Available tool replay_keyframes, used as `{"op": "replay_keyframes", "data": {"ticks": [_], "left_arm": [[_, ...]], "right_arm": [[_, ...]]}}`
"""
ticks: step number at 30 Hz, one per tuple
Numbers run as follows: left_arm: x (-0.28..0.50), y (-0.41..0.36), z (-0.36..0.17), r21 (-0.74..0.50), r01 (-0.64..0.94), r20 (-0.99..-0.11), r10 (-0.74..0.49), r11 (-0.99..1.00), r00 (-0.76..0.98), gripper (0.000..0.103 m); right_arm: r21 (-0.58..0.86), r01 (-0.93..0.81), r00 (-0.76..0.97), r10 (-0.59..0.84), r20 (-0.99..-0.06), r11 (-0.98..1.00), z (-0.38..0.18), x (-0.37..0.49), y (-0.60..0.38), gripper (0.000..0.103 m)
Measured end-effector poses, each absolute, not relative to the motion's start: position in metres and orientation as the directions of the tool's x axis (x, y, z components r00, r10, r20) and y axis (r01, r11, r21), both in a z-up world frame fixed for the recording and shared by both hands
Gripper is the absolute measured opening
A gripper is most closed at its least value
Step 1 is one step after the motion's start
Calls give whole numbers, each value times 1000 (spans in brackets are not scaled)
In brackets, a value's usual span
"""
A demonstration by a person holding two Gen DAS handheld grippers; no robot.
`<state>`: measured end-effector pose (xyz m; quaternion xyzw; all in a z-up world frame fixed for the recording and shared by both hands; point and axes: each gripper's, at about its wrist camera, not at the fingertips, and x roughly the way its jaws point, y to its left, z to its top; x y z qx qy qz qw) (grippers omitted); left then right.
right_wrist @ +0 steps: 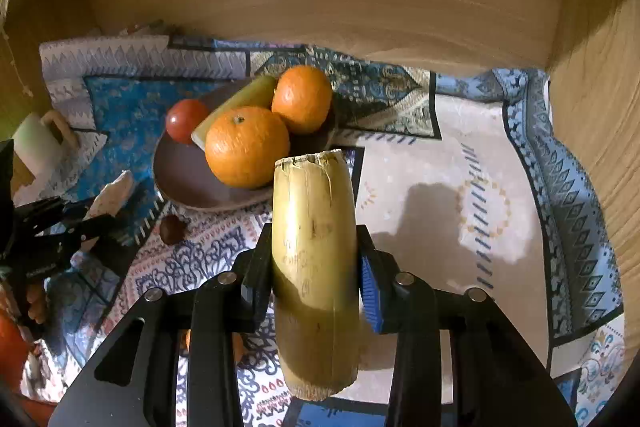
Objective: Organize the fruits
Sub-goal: 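Lift the banana upright with the right tool while the left tool lifts the pomelo segment, then lower the banana onto the plate with the right tool while the left tool lowers the pomelo segment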
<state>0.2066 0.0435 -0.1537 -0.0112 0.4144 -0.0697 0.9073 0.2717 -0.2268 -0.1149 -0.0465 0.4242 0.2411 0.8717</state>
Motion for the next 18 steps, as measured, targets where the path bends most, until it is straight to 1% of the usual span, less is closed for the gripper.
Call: {"op": "replay_keyframes", "data": {"ticks": [11,18], "left_arm": [[227,26,-109,-46,156,-675,-146,987,723,41],[253,13,-90,-29,178,-648,-154,984,746,41]], "right_arm": [[131,-489,575,432,-695,862,-82,272,-217,34],[128,-514,589,458,-666,848,-65,285,-199,34]]}}
